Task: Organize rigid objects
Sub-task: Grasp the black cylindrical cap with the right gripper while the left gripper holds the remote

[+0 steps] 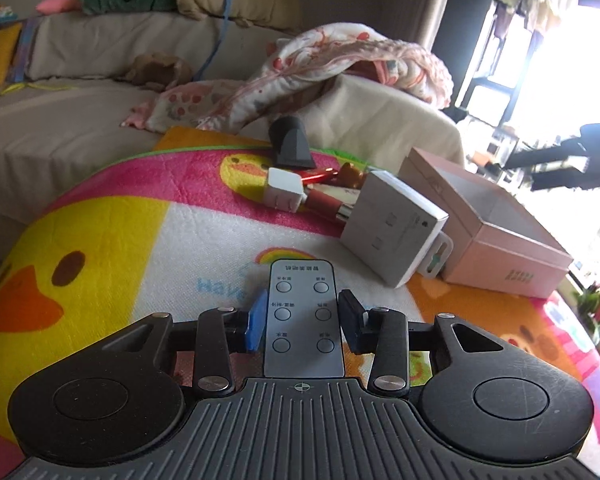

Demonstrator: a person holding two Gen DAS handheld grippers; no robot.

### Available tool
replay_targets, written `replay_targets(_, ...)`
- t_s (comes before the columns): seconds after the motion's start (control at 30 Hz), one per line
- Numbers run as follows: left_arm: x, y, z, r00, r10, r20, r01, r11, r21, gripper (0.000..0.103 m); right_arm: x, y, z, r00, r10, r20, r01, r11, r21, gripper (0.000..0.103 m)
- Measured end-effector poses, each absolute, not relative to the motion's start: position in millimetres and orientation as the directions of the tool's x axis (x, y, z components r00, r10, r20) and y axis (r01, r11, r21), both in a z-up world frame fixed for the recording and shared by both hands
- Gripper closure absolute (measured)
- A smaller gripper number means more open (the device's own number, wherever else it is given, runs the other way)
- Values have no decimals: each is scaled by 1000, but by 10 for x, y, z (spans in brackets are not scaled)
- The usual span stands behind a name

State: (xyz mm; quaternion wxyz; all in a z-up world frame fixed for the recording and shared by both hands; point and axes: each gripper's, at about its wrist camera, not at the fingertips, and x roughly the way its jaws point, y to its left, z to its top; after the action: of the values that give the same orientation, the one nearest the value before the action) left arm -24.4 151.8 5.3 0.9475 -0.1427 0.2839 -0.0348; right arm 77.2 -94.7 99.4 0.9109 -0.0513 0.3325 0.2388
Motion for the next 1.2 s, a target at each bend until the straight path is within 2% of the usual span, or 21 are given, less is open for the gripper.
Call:
replay_targets(0.13,-312,1569,60,860,-167,-483,-3,944,-331,60,1572,-255,1211,528,460,-714,-508,845,169,21)
replay_targets(0.3,-345,1680,47,875,-175,-451,-23,917,-399,60,2464,747,891,454,381,-805,-538,838,93,21)
replay_targets(0.47,-327,1704,32,871,-186,-454,-24,907,-420,60,2950,1278,513,449,282,-848,-525,851,6,21)
replay_targets(0.5,-329,1714,26,871,-190,-453,-24,905,-425,60,3013,1320,453,451,259,-854,-512,859,-9,24)
replay_targets(0.57,-327,1730,19,869,-198,-453,-23,899,-437,60,3117,1348,365,419,241,-875,-499,867,1,47)
replay_targets(0.6,-326,1730,20,869,-200,-452,-21,899,-438,60,3166,1332,325,387,242,-890,-499,866,18,51)
replay_targets(0.63,-324,1729,22,869,-199,-453,-21,900,-436,60,3170,1306,331,374,252,-892,-502,864,34,51)
replay_targets(0.87,-303,1704,17,864,-195,-464,-24,905,-425,60,2180,797,1017,452,422,-786,-643,765,42,52)
replay_targets(0.9,-306,1692,21,866,-192,-462,-22,908,-419,60,1971,664,1141,454,456,-765,-665,746,50,53)
replay_targets(0.93,-310,1677,25,867,-189,-461,-20,911,-411,60,1776,523,1243,455,484,-747,-682,729,57,66)
replay_targets(1.0,-304,1639,33,868,-182,-462,-13,921,-389,60,1380,199,1412,444,524,-727,-710,701,72,80)
replay_targets(1.1,-296,1567,58,865,-177,-470,2,937,-349,60,902,-302,1477,451,534,-715,-709,701,76,80)
replay_targets(1.2,-314,1485,61,850,-206,-485,31,938,-344,60,502,-707,1356,500,475,-724,-695,719,-8,80)
